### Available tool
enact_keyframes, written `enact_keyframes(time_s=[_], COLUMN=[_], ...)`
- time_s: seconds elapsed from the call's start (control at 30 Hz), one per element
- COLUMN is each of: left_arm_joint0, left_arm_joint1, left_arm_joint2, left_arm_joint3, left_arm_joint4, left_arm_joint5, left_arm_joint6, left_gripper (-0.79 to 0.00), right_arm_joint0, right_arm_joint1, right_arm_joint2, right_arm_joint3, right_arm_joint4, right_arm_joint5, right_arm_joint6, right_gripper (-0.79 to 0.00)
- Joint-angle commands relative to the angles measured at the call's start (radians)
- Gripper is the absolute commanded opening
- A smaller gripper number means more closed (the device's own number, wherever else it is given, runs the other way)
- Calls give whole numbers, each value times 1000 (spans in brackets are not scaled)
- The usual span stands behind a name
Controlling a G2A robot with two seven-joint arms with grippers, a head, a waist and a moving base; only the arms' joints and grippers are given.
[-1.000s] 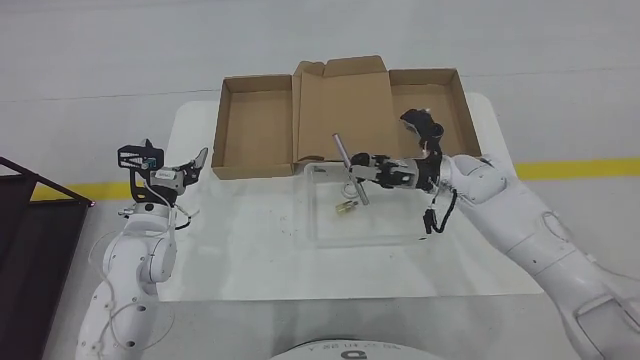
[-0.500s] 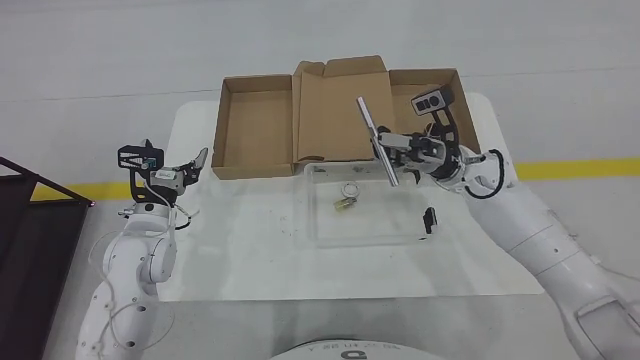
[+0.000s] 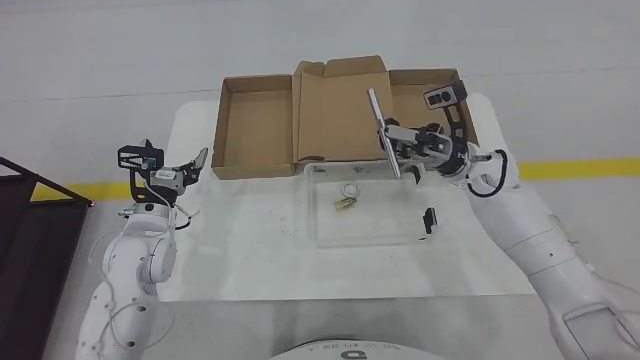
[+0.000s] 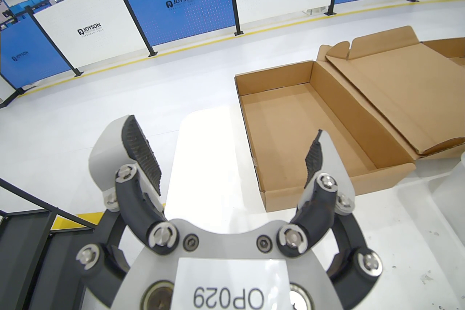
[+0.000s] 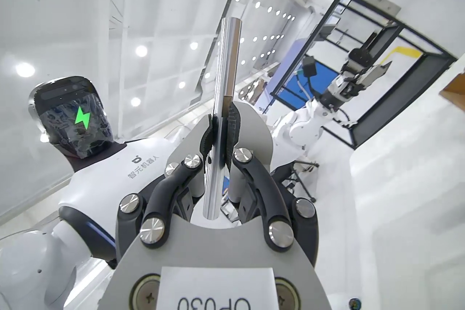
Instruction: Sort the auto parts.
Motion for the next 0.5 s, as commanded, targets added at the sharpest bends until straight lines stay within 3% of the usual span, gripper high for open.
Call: enact_keyframes(time_s=[0.0, 0.17, 0.47], left_arm_joint0=[0, 0, 0], left_arm_joint1=[0, 0, 0], left_arm_joint2=[0, 0, 0], left_arm_joint3=[0, 0, 0], left_arm_joint4=[0, 0, 0], left_arm_joint5=[0, 0, 0], left_arm_joint6=[0, 0, 0], left_gripper=[0, 0, 0], right_arm_joint0=[-9, -29, -17], right_arm_joint1=[0, 5, 35], right_arm_joint2=[45, 148, 282], right_arm_joint3=[17, 77, 322], right_arm_joint4=[-10, -63, -287], right_arm_joint5=[-17, -65, -224], right_arm_joint6=[-17, -65, -225], right_gripper=[-785, -785, -785])
